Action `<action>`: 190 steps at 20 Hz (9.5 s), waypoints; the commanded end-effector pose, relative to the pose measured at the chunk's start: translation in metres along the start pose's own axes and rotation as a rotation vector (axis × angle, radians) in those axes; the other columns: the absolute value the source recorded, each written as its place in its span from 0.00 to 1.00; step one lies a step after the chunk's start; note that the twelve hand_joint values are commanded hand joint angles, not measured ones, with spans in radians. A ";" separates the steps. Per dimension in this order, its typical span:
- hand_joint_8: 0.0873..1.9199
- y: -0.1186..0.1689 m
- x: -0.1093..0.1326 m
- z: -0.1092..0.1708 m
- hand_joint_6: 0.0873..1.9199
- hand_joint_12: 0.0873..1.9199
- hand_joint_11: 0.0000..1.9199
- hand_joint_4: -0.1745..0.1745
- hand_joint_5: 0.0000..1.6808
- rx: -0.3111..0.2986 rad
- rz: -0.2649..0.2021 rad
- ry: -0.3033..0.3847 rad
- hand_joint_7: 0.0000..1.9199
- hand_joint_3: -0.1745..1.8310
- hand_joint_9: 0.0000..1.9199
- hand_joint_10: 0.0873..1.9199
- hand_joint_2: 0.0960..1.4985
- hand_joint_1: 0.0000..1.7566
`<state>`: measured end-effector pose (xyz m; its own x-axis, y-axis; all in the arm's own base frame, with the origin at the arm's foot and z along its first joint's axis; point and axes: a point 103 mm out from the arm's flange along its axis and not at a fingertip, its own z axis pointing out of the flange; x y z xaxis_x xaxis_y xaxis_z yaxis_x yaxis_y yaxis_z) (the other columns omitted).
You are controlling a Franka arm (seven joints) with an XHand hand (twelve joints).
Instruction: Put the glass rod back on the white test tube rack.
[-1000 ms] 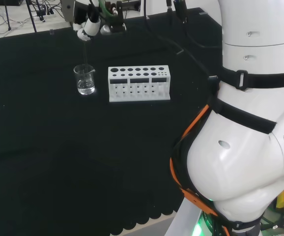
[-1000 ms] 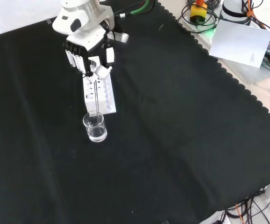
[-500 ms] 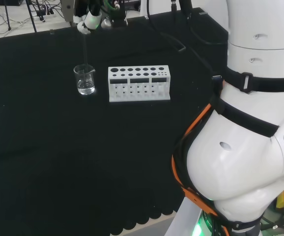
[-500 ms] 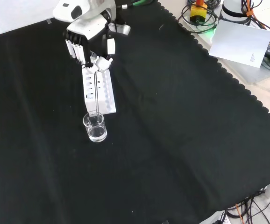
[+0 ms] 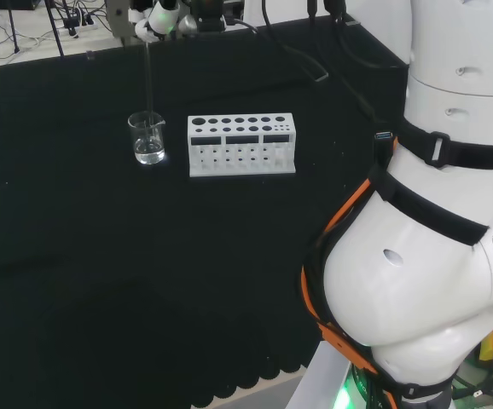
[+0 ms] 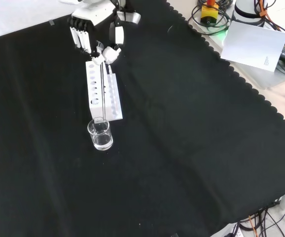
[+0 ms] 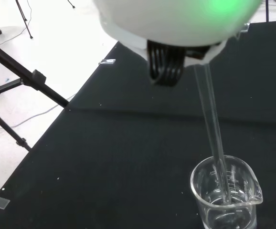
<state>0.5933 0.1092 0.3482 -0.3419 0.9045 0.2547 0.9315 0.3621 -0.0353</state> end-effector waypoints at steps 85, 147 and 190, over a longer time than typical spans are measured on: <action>0.37 -0.121 -0.161 -0.064 0.16 0.53 0.73 0.00 0.78 -0.118 0.318 0.018 0.73 0.48 0.90 0.29 0.33 0.76; 0.37 -0.098 -0.187 0.009 0.16 0.52 0.72 0.00 0.78 0.021 0.350 0.031 0.73 0.48 0.90 0.29 0.33 0.76; 0.30 -0.094 -0.192 0.034 0.27 0.49 0.77 0.00 0.72 0.159 0.392 0.052 0.74 0.43 0.90 0.29 0.38 0.75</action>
<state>0.5680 -0.0896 0.2671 0.0212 0.9685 0.2480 0.9692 0.0410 -0.2430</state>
